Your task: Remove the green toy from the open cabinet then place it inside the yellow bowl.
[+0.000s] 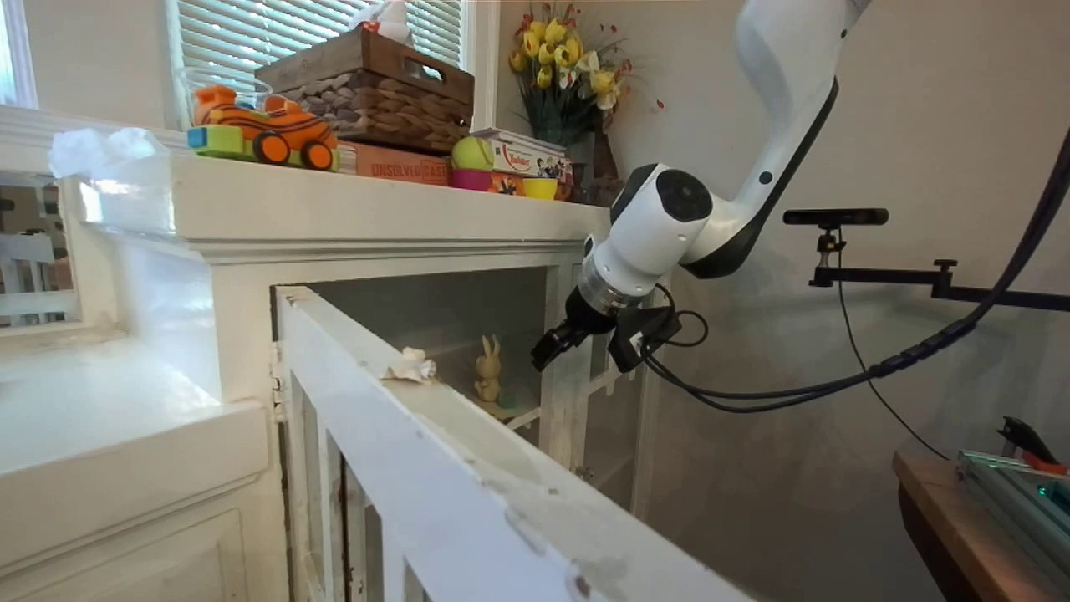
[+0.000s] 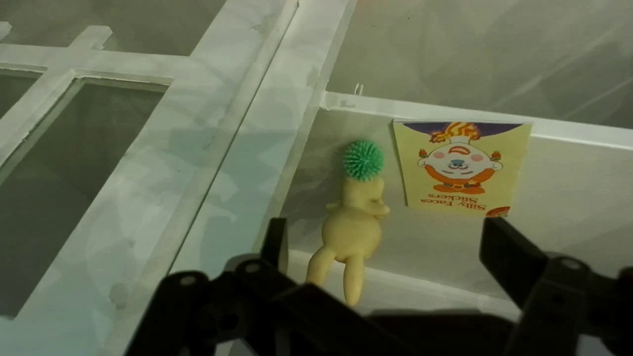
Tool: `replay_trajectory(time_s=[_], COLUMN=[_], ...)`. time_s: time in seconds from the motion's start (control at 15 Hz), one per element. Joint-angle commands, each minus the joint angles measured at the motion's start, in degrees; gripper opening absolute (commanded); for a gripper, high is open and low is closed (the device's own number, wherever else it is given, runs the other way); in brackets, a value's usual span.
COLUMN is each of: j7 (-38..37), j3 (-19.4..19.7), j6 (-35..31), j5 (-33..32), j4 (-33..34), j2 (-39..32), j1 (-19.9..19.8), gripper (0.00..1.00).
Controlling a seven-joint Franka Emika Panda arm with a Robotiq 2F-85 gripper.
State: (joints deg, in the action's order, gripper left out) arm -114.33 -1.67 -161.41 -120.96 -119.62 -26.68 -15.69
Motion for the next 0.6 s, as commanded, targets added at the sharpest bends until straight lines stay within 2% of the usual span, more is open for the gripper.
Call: replay_trajectory(time_s=[0.0, 0.2, 0.27, 0.53], j7=[-4.1, 1.2, -0.7, 0.2], j3=[-1.2, -0.1, -0.4, -0.4], j6=[2.2, 2.0, 1.8, 1.8], j5=[-5.7, -2.8, -2.8, -2.8], j4=[3.6, 3.6, 2.2, 2.4], j2=[-4.9, -6.4, -4.9, -5.7], j1=[-0.3, 0.7, 0.1, 0.1], gripper=[1.00, 1.00, 1.00, 1.00])
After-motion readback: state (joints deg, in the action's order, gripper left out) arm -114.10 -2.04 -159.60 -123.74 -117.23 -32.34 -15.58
